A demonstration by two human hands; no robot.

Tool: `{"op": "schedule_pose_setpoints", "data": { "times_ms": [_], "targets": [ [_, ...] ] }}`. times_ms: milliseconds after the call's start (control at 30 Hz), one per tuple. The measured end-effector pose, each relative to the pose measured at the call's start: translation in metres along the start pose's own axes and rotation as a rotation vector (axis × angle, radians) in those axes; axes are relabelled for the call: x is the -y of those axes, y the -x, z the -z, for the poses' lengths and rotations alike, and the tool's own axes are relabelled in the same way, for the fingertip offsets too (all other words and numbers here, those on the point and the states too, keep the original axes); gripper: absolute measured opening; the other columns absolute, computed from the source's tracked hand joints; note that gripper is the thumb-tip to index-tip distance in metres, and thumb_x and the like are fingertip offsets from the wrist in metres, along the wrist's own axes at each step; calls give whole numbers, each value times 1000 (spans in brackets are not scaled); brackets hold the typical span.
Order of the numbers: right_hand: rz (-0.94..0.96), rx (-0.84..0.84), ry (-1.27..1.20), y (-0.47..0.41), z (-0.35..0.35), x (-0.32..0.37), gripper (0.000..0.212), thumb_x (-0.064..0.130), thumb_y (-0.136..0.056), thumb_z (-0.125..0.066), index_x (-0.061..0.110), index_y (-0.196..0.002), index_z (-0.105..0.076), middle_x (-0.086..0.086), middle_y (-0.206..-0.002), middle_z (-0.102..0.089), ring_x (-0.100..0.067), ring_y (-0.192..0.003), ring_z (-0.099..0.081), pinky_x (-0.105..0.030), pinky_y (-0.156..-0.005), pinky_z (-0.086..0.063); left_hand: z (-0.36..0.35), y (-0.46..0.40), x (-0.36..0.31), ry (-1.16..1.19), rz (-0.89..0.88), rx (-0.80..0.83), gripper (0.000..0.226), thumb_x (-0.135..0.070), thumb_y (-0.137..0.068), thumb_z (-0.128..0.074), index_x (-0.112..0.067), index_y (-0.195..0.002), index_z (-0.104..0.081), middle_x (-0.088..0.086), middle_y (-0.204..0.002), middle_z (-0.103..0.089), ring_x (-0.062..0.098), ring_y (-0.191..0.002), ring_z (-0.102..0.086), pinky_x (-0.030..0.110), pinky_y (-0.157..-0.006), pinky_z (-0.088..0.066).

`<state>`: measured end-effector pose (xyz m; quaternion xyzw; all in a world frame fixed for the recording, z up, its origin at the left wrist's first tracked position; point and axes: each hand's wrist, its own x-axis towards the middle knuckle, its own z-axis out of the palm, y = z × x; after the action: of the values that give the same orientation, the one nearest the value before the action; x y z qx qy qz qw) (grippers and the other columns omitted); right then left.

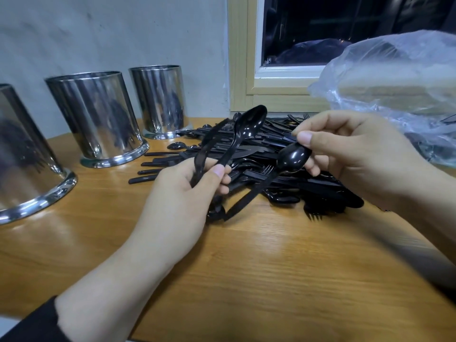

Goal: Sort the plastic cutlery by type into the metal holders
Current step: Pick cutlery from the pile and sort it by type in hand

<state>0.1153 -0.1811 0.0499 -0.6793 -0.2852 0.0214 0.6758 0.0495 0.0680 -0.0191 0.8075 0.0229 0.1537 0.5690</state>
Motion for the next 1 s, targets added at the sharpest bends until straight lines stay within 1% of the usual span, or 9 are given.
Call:
{"op": "schedule_pose_setpoints", "data": {
  "times_ms": [67, 100, 233, 367, 467, 600, 700, 867, 1000],
  "targets": [
    [-67, -18, -73, 1, -4, 2, 18, 17, -75, -73, 6, -89, -73, -9, -71, -65, -18, -59, -59, -23, -57, -50, 6, -11, 26, -67, -8, 2, 31, -12, -108, -45, -14, -80, -59, -10, -51, -68, 34, -106, -70, 29, -65, -51],
    [-99, -37, -102, 1, -5, 2, 20, 16, -75, -73, 4, -91, -72, -7, -70, -65, -16, -59, -60, -22, -56, -51, 5, -1, 18, -63, -65, 44, 29, -14, -107, -47, -15, -82, -62, -12, -57, -71, 28, -102, -72, 28, -67, -52],
    [-232, -119, -259, 0, -8, 2, 8, 6, -86, -68, 3, -93, -70, -5, -70, -66, -10, -60, -63, -15, -58, -54, -10, 32, -44, -85, -160, -21, 21, -24, -102, -56, -30, -91, -74, -13, -80, -77, 8, -55, -65, 10, -57, -44],
    [-247, -129, -410, 1, -9, 5, 18, 3, -78, -68, 1, -95, -70, -8, -83, -74, -10, -74, -72, -15, -67, -57, -10, 22, -36, -57, -64, -8, 33, -30, -101, -56, -21, -72, -69, -9, -49, -52, 7, -41, -38, 19, -44, -33],
    [-190, -81, -389, 3, -12, 7, 26, 1, -74, -68, 0, -99, -70, -13, -92, -76, -16, -83, -75, -16, -73, -57, -8, 24, -35, -38, -45, 53, 38, -33, -102, -54, -11, -71, -57, -6, -51, -40, 8, -43, -31, 28, -50, -25],
    [-60, -139, -56, 5, -13, 4, 20, 12, -77, -76, 8, -96, -75, -9, -83, -77, -19, -78, -75, -22, -78, -59, -7, 22, -33, 29, -18, 98, 35, -34, -102, -52, -2, -90, -59, 13, -71, -44, 15, -50, -31, 26, -48, -26],
    [62, -176, 306, 7, -12, 3, 6, 23, -87, -75, 16, -89, -76, -6, -70, -73, -15, -62, -69, -20, -68, -56, -8, 23, -33, 71, 17, 146, 49, -41, -102, -49, 6, -106, -62, 14, -73, -41, 18, -52, -27, 23, -44, -24],
    [140, -209, 530, 5, -12, -1, 17, 35, -90, -72, 21, -81, -70, 4, -59, -67, -9, -51, -59, -14, -55, -45, -10, 27, -40, 90, 4, 172, 21, -38, -99, -57, -35, -96, -77, 1, -63, -43, 10, -48, -33, 20, -44, -29],
    [120, -46, 700, 3, -1, -5, 19, 46, -86, -70, 27, -83, -68, 9, -74, -67, -3, -62, -57, -16, -61, -45, -8, 21, -35, 152, 27, 25, 25, -28, -103, -55, -27, -91, -78, -6, -58, -47, 7, -42, -34, 17, -40, -28]
  ]
}}
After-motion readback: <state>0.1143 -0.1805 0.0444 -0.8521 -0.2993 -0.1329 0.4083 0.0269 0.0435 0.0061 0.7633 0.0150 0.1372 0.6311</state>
